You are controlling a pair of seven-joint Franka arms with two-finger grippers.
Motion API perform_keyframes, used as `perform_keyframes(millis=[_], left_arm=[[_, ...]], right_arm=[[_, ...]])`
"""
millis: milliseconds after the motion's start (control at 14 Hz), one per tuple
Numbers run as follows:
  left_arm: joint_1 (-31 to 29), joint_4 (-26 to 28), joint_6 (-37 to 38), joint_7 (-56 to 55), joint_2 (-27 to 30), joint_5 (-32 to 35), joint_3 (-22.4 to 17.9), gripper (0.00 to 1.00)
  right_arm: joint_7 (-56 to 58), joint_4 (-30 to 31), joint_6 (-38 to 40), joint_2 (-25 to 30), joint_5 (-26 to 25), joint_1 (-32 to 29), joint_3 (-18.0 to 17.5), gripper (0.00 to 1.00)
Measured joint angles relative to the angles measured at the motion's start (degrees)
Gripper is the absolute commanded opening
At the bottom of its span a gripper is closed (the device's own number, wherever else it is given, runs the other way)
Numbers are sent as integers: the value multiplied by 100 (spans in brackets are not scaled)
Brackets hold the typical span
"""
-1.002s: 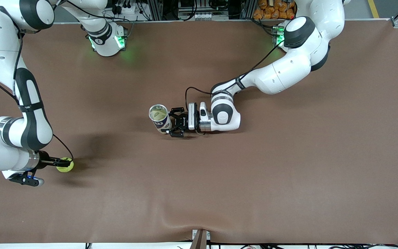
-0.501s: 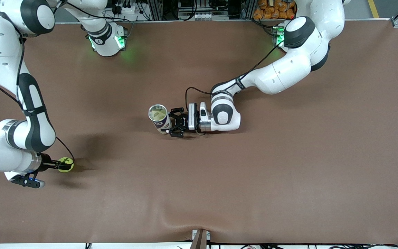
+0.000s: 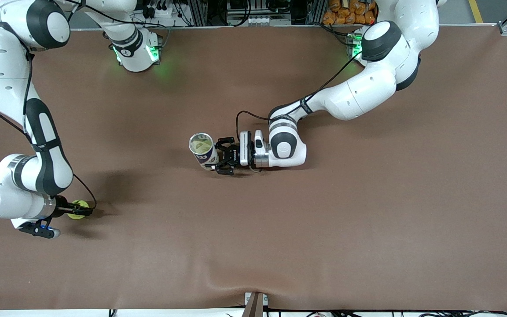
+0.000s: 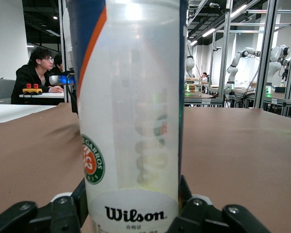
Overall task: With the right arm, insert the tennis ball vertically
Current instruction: 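Carry the second ball with the right gripper to the can's top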
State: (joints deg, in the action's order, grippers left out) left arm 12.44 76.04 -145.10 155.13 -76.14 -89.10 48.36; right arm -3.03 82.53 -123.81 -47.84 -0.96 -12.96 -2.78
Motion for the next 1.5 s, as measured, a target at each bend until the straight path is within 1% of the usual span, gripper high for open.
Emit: perform_keyframes(millis=[72,143,286,430,573,788,1002,1074,1217,1360,1504], left_arm=[[0,0,0,0,0,0,0,70],[0,0,0,0,0,0,0,70],[0,0,0,0,0,0,0,70],[0,0,0,0,0,0,0,70],[0,-1,0,0,0,0,-1,70],[0,-2,0,0,0,0,-1,70],[0,-3,0,0,0,0,-3,69],[0,-3,1,0,0,0,-3,69],[1,-3,1,0,0,0,-4,69],[1,-3,1,0,0,0,-4,69],[1,-3,1,0,0,0,-4,69]], right_arm=[[0,0,0,0,0,0,-4,50],[0,0,1,0,0,0,-5,46],[0,-28,13,1,0,0,-11,45],[1,-89,194,9,0,0,-38,45],[-8,-178,520,88,1,12,-94,44],[-402,-262,1491,395,9,63,-264,44],[-1308,-282,2471,848,127,101,-715,44],[-1691,-283,2794,994,295,117,-871,44],[-2501,-282,3307,1206,810,141,-1179,44],[-3368,-281,3532,1334,1190,174,-1509,44],[-4361,-278,3564,1408,1281,227,-1946,42]])
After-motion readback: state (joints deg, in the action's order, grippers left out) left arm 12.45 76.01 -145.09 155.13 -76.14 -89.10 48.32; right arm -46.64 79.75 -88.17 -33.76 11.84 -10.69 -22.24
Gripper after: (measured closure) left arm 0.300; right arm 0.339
